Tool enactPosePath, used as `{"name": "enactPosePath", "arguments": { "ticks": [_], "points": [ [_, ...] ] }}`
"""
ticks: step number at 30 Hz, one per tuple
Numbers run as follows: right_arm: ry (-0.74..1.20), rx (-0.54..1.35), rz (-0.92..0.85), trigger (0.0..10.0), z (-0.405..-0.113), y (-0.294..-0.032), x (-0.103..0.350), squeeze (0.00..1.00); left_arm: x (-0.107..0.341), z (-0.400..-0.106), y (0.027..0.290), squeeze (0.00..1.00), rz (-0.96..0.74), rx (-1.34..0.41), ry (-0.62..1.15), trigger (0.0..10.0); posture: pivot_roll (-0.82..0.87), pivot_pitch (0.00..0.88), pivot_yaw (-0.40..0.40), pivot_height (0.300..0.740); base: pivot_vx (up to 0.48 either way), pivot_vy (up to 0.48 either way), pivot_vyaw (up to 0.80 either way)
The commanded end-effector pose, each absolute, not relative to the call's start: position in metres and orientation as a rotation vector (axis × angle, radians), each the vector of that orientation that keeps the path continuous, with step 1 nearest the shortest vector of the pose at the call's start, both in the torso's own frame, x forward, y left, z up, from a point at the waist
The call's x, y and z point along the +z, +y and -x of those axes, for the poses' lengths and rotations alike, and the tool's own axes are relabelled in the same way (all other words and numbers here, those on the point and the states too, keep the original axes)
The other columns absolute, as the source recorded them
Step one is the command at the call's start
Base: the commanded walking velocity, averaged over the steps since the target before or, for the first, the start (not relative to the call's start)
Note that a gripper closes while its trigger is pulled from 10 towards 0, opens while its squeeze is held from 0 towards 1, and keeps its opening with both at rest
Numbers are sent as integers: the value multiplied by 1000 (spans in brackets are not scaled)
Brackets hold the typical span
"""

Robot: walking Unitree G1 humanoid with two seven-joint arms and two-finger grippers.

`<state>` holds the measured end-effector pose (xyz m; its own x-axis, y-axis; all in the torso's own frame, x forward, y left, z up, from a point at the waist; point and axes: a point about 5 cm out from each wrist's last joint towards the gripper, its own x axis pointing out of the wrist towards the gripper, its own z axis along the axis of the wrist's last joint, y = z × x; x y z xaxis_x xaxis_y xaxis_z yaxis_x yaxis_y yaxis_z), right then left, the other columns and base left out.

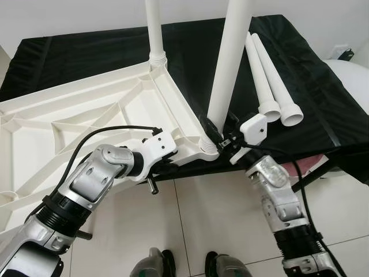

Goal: Building children table

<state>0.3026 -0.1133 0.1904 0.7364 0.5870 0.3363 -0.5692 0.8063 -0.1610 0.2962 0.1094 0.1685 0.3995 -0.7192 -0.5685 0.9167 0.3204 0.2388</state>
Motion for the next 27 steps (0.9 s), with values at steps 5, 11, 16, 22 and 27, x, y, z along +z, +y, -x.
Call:
{"name": "enactPosePath", "arguments": {
  "ticks": [5,11,16,22,27],
  "points": [
    [-219,635,41,10000,-308,-141,162,0,162,-294,122,0,-572,-1099,457,10000,-74,189,40,740,0,0,0],
    [-227,724,34,10000,-312,-144,168,0,162,-294,122,0,-570,-1098,458,10000,-71,180,38,740,0,0,0],
    [-235,791,33,10000,-314,-145,173,0,162,-293,122,0,-572,-1098,457,10000,-71,172,38,740,0,0,0],
    [-229,884,70,10000,-316,-142,178,0,162,-294,122,0,-574,-1098,455,10000,-72,168,38,740,0,0,0],
    [-226,938,96,10000,-318,-139,181,0,162,-294,121,0,-575,-1099,454,10000,-72,168,38,740,0,0,0]
  ]
}}
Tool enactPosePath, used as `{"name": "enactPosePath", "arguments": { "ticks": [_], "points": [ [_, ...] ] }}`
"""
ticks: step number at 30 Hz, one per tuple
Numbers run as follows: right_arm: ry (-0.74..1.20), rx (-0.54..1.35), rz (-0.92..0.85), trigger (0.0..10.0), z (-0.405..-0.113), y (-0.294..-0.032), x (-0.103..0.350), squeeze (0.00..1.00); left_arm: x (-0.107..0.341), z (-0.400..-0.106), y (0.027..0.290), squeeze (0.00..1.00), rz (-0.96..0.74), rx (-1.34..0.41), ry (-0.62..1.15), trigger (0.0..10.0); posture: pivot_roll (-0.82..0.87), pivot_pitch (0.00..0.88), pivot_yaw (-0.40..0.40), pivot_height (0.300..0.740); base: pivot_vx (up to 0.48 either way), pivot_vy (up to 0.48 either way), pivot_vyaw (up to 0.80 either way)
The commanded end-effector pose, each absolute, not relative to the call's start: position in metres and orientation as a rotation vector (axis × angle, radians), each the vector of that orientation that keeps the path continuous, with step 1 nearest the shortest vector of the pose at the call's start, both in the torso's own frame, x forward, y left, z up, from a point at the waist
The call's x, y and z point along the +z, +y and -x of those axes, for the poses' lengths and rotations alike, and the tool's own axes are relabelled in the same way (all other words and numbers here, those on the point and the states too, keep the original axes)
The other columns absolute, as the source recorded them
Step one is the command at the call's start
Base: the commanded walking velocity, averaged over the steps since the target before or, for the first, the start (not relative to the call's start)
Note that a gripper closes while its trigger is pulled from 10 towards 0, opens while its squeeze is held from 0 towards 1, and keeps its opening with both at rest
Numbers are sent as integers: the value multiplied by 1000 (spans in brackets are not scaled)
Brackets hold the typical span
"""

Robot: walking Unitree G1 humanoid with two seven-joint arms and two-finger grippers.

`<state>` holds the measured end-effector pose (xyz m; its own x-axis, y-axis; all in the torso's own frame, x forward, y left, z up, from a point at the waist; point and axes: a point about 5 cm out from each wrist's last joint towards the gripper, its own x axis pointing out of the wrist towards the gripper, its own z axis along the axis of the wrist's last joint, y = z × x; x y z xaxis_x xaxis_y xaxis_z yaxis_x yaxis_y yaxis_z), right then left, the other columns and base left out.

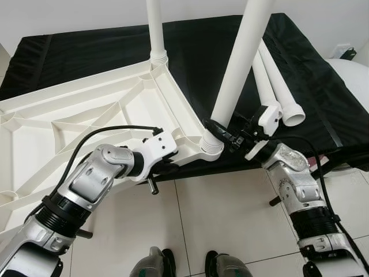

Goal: Building children table

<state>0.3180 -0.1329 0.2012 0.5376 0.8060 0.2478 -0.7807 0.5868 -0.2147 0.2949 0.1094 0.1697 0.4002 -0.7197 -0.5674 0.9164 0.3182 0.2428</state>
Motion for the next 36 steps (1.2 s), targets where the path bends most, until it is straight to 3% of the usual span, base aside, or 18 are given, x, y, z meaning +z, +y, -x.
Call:
{"name": "enactPosePath", "arguments": {
  "ticks": [1,21,36],
  "points": [
    [-220,979,112,10000,-320,-138,184,0,162,-293,121,0,-573,-1100,452,10000,-71,170,33,740,0,0,0],
    [-157,1186,195,10000,-331,-130,190,0,161,-290,122,0,-560,-1089,458,10000,-59,188,23,740,0,0,0],
    [-109,1221,167,10000,-342,-134,194,0,162,-290,121,0,-556,-1091,456,10000,-59,199,22,740,0,0,0]
  ]
}}
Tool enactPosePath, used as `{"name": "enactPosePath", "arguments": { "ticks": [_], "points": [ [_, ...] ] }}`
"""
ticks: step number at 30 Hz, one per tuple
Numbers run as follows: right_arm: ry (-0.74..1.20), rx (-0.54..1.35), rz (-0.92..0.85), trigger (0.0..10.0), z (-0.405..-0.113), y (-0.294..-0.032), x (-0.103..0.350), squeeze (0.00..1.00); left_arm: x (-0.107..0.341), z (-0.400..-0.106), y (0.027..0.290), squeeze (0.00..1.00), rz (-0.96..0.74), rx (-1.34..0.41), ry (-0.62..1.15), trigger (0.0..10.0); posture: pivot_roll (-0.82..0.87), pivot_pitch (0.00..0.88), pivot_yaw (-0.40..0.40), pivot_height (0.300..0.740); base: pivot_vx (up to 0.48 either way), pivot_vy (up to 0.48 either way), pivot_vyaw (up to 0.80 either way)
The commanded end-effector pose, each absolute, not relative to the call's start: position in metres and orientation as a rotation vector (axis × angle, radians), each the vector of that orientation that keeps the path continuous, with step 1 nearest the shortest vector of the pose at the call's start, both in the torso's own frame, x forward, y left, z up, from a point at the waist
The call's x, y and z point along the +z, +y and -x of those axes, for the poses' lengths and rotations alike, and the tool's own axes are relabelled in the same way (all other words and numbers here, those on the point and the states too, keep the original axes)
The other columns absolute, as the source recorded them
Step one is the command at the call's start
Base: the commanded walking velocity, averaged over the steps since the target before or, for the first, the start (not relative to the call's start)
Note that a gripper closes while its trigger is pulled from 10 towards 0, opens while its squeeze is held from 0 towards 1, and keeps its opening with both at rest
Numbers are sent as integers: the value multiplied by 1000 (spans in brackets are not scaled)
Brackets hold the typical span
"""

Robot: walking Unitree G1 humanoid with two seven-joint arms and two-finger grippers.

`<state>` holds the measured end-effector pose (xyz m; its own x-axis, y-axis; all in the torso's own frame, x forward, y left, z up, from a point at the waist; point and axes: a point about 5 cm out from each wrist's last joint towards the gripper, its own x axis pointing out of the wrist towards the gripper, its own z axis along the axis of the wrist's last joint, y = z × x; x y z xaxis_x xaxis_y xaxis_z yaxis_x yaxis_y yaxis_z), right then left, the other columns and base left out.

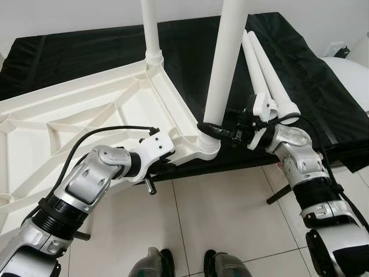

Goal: Building children table

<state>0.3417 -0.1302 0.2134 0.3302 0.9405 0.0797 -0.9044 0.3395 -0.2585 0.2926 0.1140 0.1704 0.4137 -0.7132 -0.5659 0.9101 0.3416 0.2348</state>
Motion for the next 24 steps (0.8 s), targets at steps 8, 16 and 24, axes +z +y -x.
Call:
{"name": "enactPosePath", "arguments": {
  "ticks": [8,16,24],
  "points": [
    [-86,1266,142,10000,-348,-138,198,0,163,-290,121,0,-555,-1089,457,10000,-55,203,22,740,0,0,0],
    [-69,1326,184,10000,-347,-139,197,0,163,-290,122,0,-553,-1086,457,10000,-52,206,23,740,0,0,0],
    [-55,1368,221,10000,-347,-138,196,0,164,-290,122,0,-552,-1084,457,10000,-52,206,23,740,0,0,0]
  ]
}}
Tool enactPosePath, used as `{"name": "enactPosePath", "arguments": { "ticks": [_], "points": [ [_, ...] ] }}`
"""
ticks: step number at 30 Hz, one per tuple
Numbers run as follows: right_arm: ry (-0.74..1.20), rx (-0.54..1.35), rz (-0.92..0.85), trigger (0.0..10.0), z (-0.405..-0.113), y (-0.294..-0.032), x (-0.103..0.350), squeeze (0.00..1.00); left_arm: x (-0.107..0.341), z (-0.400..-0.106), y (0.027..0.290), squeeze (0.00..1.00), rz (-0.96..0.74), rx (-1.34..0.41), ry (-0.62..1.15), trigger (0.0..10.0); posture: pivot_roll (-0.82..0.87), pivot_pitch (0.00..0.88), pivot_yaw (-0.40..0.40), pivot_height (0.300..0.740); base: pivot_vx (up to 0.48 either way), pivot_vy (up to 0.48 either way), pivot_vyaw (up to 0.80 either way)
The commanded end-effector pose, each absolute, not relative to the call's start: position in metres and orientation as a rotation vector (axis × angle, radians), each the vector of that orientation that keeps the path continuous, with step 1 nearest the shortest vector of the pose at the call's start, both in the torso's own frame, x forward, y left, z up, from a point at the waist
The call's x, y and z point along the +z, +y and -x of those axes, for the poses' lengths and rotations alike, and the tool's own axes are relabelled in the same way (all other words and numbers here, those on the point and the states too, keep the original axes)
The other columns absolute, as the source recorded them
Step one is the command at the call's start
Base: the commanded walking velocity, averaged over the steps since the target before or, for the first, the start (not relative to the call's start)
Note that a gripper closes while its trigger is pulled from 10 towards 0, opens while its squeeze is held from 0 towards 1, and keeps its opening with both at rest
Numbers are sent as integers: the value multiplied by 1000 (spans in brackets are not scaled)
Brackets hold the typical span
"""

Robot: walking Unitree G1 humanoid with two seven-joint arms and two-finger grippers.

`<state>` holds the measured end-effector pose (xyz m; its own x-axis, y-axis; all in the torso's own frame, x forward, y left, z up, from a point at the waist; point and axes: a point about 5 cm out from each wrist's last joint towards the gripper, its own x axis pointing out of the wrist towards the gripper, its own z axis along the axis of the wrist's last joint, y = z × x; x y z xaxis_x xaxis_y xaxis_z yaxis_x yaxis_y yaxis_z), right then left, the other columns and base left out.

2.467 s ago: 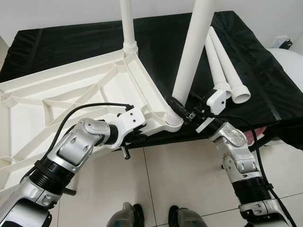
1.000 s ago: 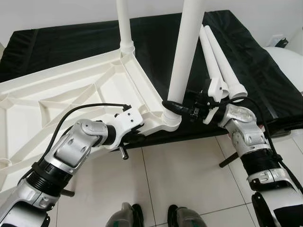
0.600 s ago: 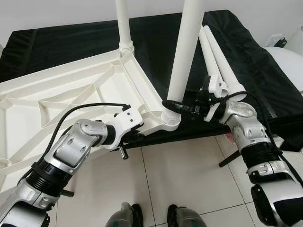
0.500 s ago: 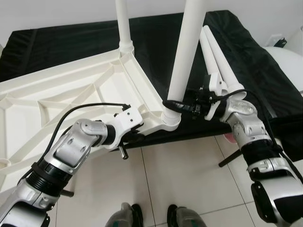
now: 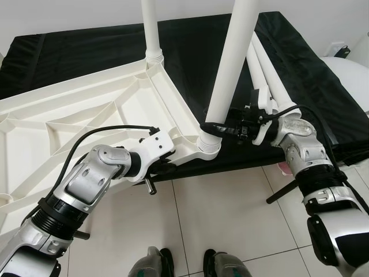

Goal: Building children table

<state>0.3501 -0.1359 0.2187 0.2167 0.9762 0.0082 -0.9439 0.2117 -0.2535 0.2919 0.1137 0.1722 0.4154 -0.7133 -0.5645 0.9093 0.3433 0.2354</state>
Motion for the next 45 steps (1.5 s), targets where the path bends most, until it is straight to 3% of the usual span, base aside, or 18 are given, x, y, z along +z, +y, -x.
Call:
{"name": "enactPosePath", "arguments": {
  "ticks": [1,18,39,45],
  "points": [
    [-55,1377,228,10000,-348,-137,196,0,164,-290,122,0,-552,-1085,457,10000,-52,206,23,740,0,0,0],
    [-9,1445,285,10000,-351,-136,197,0,164,-288,121,0,-546,-1085,457,10000,-49,208,21,740,0,0,0],
    [-125,1161,121,10000,-357,-136,192,0,163,-287,119,0,-542,-1086,454,10000,-57,197,20,740,0,0,0],
    [-135,1153,100,10000,-354,-134,191,0,163,-288,118,0,-541,-1085,452,10000,-57,197,20,740,0,0,0]
  ]
}}
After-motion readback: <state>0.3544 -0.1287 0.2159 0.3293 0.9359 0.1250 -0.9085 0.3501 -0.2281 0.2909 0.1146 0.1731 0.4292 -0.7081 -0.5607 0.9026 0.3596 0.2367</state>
